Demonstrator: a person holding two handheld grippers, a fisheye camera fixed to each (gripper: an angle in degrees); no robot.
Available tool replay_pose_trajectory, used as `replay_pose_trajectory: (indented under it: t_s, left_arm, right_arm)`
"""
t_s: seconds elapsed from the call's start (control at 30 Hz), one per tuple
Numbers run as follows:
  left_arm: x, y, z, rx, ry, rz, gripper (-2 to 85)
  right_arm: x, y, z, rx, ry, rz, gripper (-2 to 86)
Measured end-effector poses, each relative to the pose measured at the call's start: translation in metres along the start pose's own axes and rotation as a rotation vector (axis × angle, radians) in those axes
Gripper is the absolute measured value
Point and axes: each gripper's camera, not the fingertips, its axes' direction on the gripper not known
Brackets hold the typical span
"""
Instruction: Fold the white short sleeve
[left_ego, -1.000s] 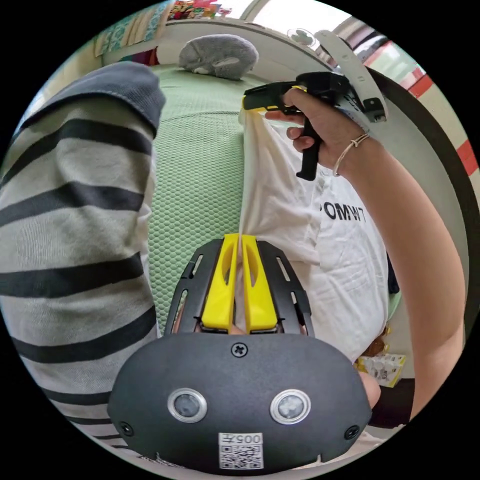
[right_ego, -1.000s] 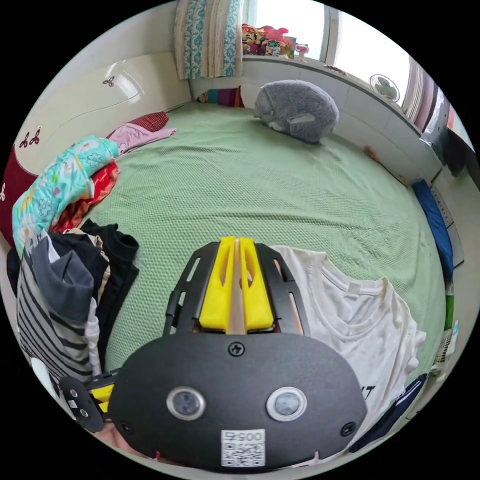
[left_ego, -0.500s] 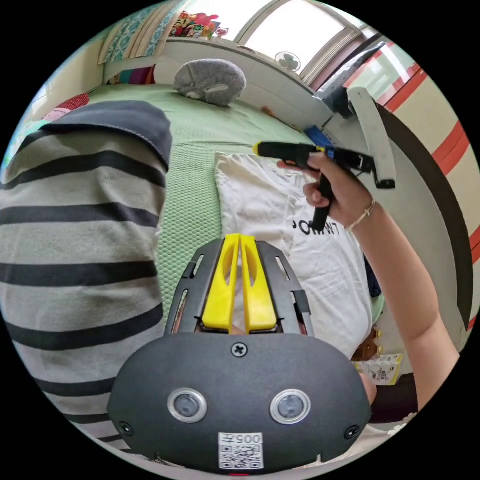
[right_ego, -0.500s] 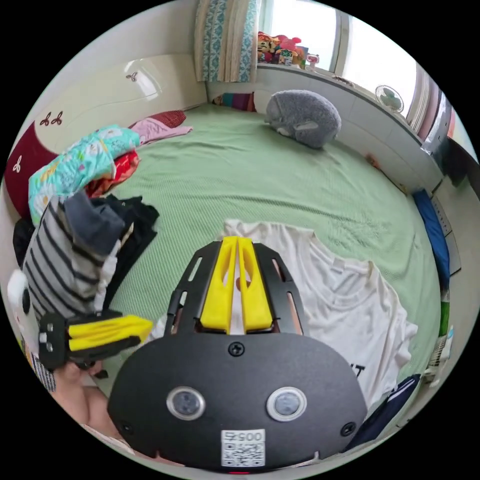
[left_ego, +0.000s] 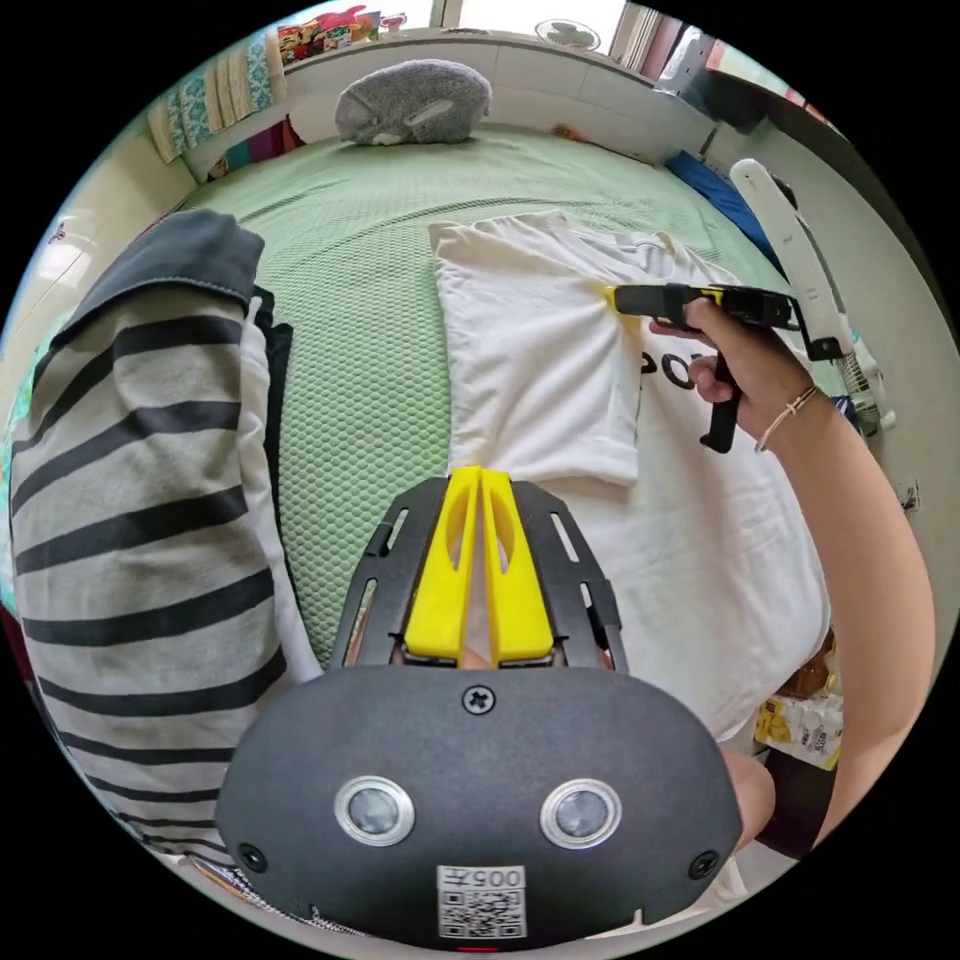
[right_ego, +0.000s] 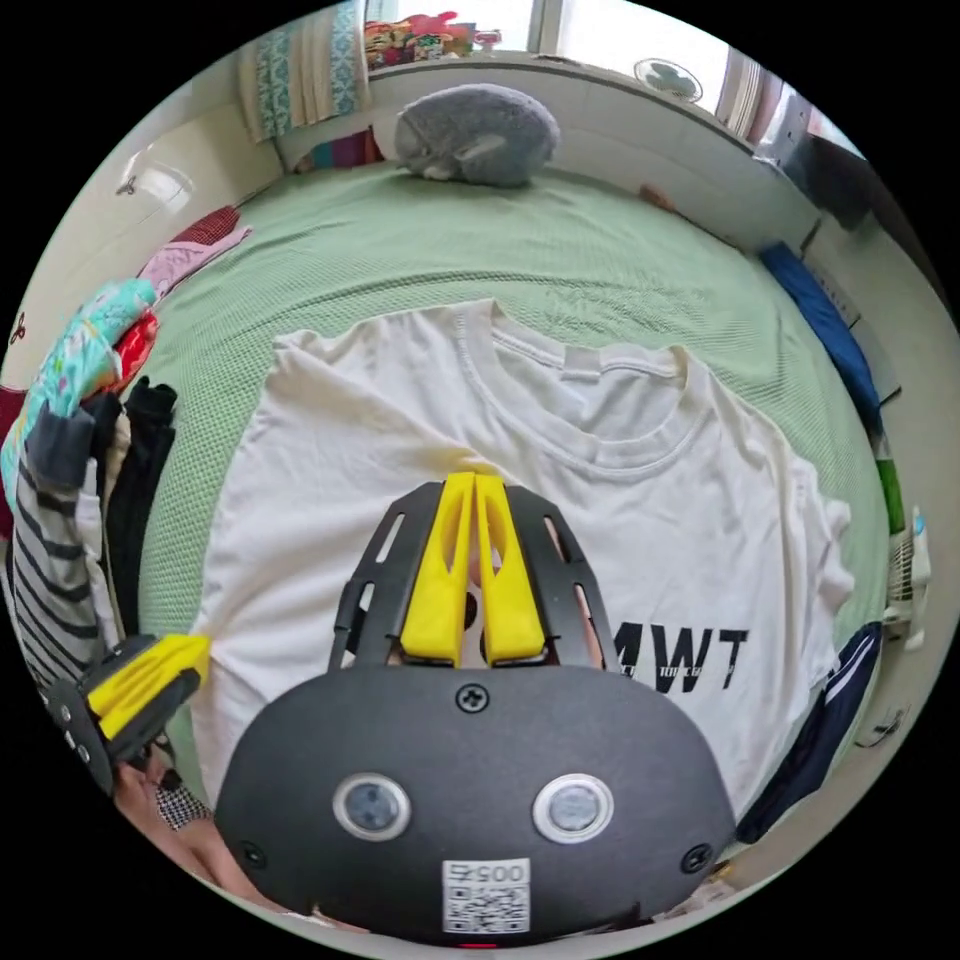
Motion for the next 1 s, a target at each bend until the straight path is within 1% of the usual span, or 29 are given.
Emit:
replay_pose_trajectory:
  t_s: [0.17,0.2,0.33,0.37,0.43,0.5,0.53,0.6,0.63,0.7,0.73,0.8,0.87,0.93,1.0]
  left_arm:
    - [0.014,0.002,-0.020,0.082,-0.009,-0.005,-0.6]
    - [0.021,0.002,-0.022,0.092,0.006,0.008,-0.6]
    - [0.049,0.001,-0.018,0.070,0.020,0.073,-0.6]
    - [0.059,0.000,-0.016,0.055,0.010,0.089,-0.6]
    - [0.072,0.000,-0.014,0.046,0.013,0.099,-0.6]
    - [0.091,-0.001,-0.013,0.039,0.082,0.114,-0.6]
    - [0.096,-0.001,-0.013,0.038,0.106,0.122,-0.5]
    - [0.123,-0.001,-0.013,0.052,0.185,0.179,-0.6]
    - [0.130,-0.001,-0.013,0.056,0.195,0.197,-0.6]
    - [0.161,-0.002,-0.009,0.042,0.187,0.256,-0.6]
    - [0.169,-0.002,-0.007,0.033,0.176,0.271,-0.6]
    - [0.199,-0.002,0.001,0.001,0.112,0.342,-0.6]
    - [0.217,-0.001,0.006,-0.009,0.030,0.393,-0.6]
    - [0.230,-0.001,0.010,-0.002,-0.053,0.420,-0.6]
    - [0.241,-0.005,0.016,-0.014,-0.096,0.433,-0.6]
  right_arm:
    - [-0.016,0.050,-0.037,0.116,0.085,-0.107,-1.3]
    - [-0.024,0.069,-0.045,0.132,0.062,-0.163,-1.3]
    - [-0.041,0.127,-0.051,0.106,0.019,-0.334,-1.4]
    - [-0.039,0.143,-0.050,0.076,0.023,-0.354,-1.4]
    - [-0.020,0.160,-0.053,0.063,0.010,-0.319,-1.3]
    - [0.024,0.178,-0.067,0.127,0.040,-0.206,-1.3]
    - [0.037,0.181,-0.071,0.132,0.053,-0.172,-1.3]
    - [0.099,0.191,-0.084,0.145,0.117,-0.044,-1.2]
    - [0.117,0.193,-0.087,0.146,0.144,0.001,-1.1]
    - [0.189,0.202,-0.098,0.144,0.227,0.161,-0.8]
    - [0.207,0.205,-0.100,0.139,0.242,0.198,-0.4]
    - [0.274,0.215,-0.103,0.101,0.293,0.367,1.0]
    - [0.316,0.222,-0.100,0.060,0.272,0.479,1.7]
    - [0.349,0.230,-0.099,0.058,0.206,0.592,2.0]
    - [0.381,0.242,-0.095,0.098,0.025,0.726,2.4]
